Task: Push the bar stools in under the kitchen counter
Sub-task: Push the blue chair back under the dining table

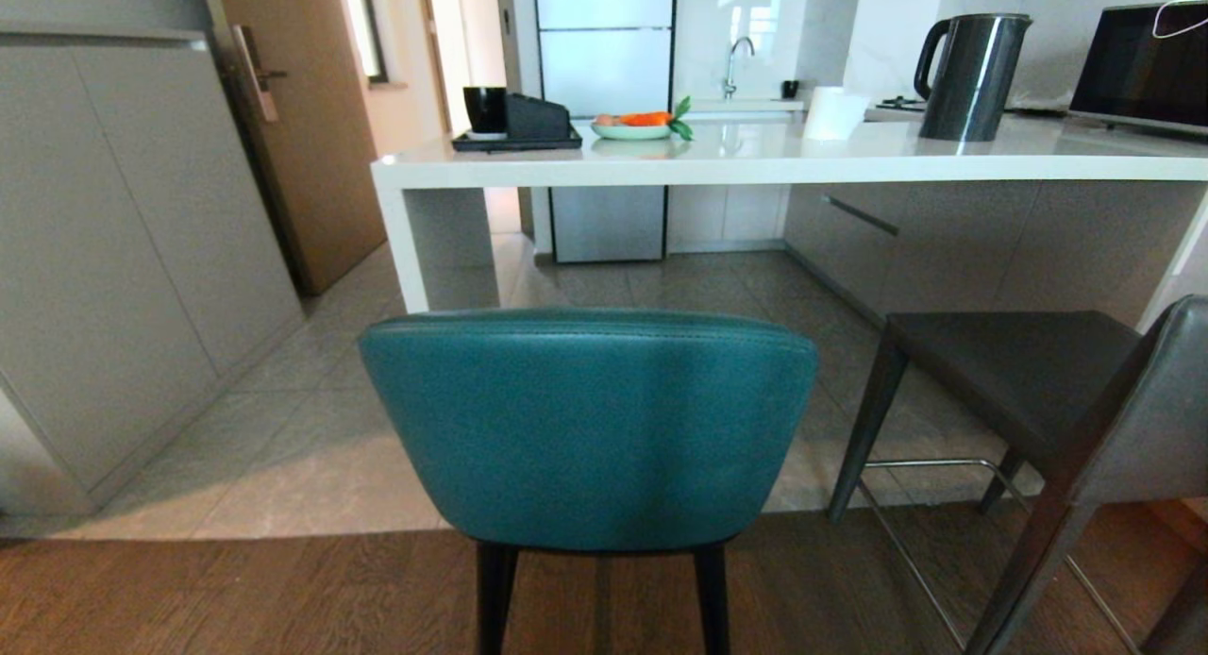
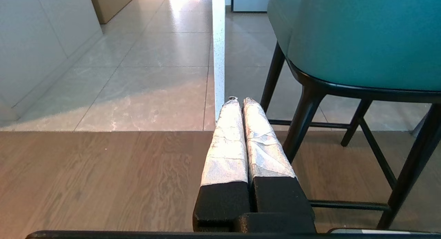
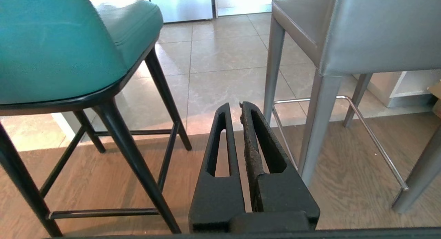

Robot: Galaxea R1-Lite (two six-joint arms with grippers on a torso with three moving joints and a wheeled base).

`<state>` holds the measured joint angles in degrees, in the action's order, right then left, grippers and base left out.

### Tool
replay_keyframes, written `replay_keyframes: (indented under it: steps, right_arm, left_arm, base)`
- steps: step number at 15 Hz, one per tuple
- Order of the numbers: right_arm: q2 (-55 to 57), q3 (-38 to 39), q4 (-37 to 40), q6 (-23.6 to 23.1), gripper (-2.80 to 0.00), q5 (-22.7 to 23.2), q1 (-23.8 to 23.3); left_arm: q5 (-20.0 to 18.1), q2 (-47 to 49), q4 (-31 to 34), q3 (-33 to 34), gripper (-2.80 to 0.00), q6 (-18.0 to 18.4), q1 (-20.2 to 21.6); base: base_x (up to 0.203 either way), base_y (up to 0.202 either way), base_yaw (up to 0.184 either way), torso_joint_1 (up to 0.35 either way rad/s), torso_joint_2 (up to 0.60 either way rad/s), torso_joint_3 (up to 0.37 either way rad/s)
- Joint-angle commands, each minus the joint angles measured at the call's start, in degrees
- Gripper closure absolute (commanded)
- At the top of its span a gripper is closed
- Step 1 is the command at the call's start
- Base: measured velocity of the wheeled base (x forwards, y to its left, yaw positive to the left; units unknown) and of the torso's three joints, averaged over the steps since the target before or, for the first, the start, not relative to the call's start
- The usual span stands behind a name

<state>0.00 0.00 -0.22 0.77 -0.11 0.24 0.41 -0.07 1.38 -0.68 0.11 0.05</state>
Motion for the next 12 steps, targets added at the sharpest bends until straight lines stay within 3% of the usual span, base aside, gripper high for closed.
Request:
replay_keyframes:
  steps: [1,12]
  right_arm:
    - [0.1,0.2,0.0,0.0,0.0,0.0,0.0]
    - [0.1,0.2,-0.1,-0.2,0.0,0.1,-0.1]
  left_arm:
    - [0.0,0.1,0.0,0.0,0.0,0.0,0.0]
    - [0.0,0.1,0.0,0.0,0.0,0.0,0.0]
  base:
    - [0.0,0.0,0.0,0.0,0.0,0.0]
    - [0.0,0.0,0.0,0.0,0.0,0.0]
